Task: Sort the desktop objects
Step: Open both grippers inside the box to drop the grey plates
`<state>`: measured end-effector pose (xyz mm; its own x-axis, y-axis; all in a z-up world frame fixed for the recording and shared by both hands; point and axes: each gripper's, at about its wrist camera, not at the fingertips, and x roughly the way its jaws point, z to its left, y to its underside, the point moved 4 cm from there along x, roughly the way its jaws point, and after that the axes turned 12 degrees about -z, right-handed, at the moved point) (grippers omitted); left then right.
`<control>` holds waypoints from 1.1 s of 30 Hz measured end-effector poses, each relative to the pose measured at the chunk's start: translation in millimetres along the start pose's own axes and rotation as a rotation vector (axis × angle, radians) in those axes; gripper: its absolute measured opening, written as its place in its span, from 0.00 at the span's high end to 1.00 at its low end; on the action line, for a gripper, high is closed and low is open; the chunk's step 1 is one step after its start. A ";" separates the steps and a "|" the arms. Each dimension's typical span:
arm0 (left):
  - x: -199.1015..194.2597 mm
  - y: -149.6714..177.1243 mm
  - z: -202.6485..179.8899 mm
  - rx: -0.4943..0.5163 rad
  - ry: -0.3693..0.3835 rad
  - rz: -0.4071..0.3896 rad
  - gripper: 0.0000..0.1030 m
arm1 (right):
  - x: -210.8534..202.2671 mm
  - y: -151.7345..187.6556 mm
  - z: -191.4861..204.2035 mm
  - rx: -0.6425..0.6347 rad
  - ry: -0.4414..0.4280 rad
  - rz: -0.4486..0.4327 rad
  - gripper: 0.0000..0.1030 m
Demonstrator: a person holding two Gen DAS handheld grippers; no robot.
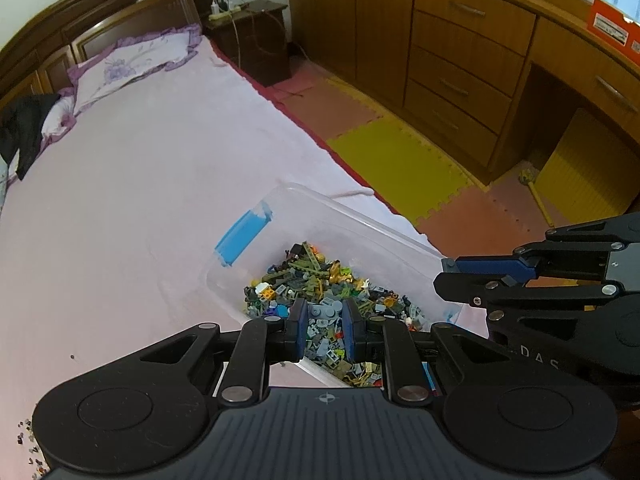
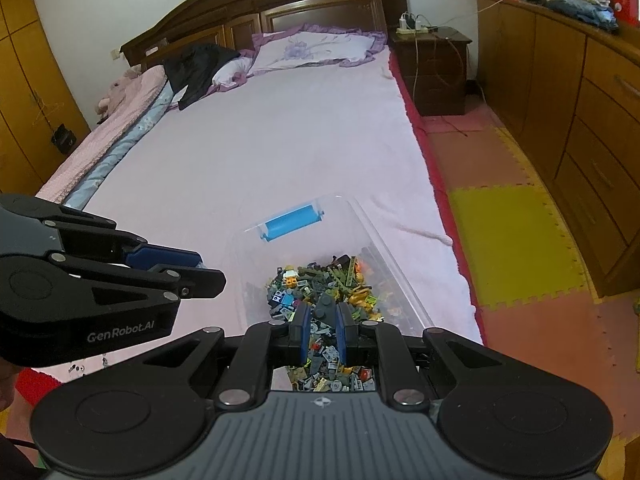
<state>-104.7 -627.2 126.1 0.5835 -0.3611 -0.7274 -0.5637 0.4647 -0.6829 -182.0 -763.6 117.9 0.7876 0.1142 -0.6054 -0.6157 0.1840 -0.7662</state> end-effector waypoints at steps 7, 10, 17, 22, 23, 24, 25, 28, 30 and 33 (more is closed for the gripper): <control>3.9 -0.7 0.9 -0.003 0.001 0.008 0.81 | 5.7 0.7 0.4 -0.003 0.000 0.012 0.86; 4.7 -0.6 1.6 -0.005 0.001 0.011 0.81 | 8.0 1.3 0.7 -0.004 -0.001 0.019 0.86; 6.2 -0.1 2.9 -0.010 0.001 0.015 0.81 | 12.0 3.4 3.0 -0.011 -0.003 0.036 0.86; 7.7 -0.5 4.2 -0.013 0.002 0.016 0.81 | 14.9 3.9 2.3 -0.012 -0.001 0.047 0.86; 8.5 -0.5 4.4 -0.014 0.002 0.016 0.81 | 15.4 4.3 2.2 -0.012 0.000 0.049 0.86; 9.0 -0.5 4.7 -0.014 0.002 0.017 0.81 | 15.8 4.8 2.2 -0.013 0.001 0.052 0.86; 9.5 -0.3 4.7 -0.014 0.003 0.018 0.81 | 16.2 5.1 2.1 -0.014 0.002 0.054 0.86; 10.5 0.1 4.5 -0.013 0.005 0.019 0.81 | 17.1 6.0 2.5 -0.017 0.004 0.059 0.86; 11.1 -0.1 4.5 -0.013 0.006 0.019 0.81 | 17.7 5.6 2.4 -0.020 0.004 0.062 0.86; 12.0 -0.3 4.5 -0.013 0.007 0.019 0.81 | 18.8 5.5 2.3 -0.025 0.003 0.066 0.86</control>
<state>-94.9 -628.0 117.8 0.5684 -0.3576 -0.7409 -0.5823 0.4613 -0.6694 -170.6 -758.2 102.7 0.7449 0.1221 -0.6559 -0.6671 0.1518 -0.7294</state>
